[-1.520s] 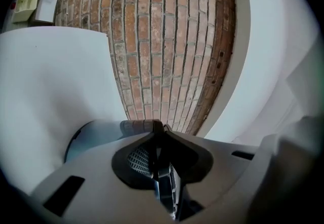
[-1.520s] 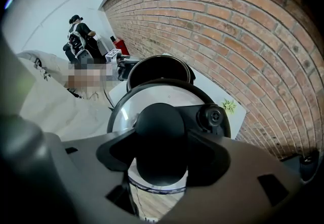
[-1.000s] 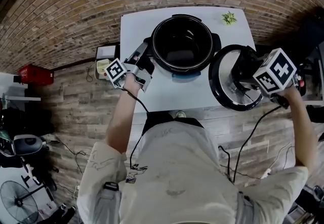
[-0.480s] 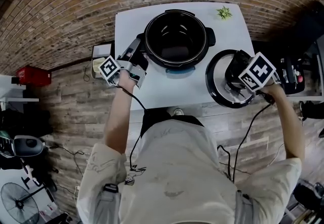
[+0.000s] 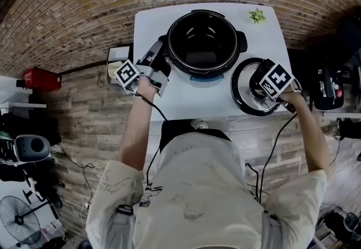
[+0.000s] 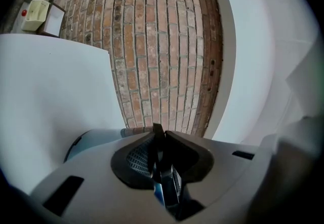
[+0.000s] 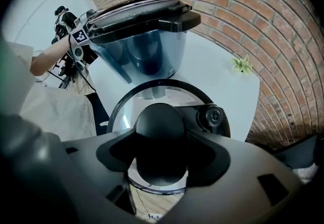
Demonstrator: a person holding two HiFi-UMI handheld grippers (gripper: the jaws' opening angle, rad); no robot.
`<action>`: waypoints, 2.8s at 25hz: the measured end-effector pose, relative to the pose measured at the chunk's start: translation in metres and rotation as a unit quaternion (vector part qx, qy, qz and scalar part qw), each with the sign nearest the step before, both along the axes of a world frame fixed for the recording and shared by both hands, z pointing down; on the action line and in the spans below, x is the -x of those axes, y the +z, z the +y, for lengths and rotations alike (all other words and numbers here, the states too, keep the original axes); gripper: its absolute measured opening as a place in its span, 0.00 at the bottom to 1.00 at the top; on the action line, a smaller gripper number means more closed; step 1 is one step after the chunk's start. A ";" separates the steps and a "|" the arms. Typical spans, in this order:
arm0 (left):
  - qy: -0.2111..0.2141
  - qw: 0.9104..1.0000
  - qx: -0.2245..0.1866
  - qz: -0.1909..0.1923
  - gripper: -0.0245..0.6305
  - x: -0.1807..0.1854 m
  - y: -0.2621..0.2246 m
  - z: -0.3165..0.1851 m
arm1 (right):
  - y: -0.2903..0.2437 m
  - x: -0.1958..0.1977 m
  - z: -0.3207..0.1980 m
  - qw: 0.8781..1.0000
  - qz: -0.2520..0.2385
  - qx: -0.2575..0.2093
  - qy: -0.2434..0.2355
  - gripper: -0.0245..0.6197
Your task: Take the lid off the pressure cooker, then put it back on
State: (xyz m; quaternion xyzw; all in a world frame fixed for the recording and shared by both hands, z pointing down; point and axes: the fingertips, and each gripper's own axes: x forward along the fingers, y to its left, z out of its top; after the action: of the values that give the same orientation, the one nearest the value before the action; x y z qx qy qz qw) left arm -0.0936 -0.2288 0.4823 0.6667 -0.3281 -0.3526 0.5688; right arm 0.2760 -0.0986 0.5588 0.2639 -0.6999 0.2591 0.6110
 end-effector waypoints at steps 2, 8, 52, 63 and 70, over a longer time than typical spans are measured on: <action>0.000 1.000 -0.001 0.000 0.16 0.000 -0.001 0.000 | 0.011 0.002 -0.002 1.000 -0.002 -0.001 0.002 0.49; -0.001 1.000 0.001 0.000 0.16 0.000 -0.001 0.000 | 0.034 0.009 -0.007 1.000 -0.013 0.006 0.015 0.49; -0.069 0.998 0.005 0.015 0.33 0.042 -0.007 0.012 | -0.011 0.027 -0.013 0.994 -0.092 -0.051 -0.024 0.70; -0.080 0.997 0.012 0.012 0.33 0.049 -0.004 0.028 | -0.018 0.034 -0.006 0.993 -0.092 -0.061 -0.042 0.70; -0.075 0.997 0.009 0.006 0.33 0.046 -0.006 0.028 | -0.022 0.032 -0.005 0.993 -0.090 -0.067 -0.041 0.70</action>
State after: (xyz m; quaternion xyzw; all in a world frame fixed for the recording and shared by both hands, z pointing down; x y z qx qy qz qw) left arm -0.1400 -0.2006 0.4761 0.6331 -0.3772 -0.3954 0.5482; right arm 0.2439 -0.1036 0.5370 0.2509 -0.7784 0.2088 0.5362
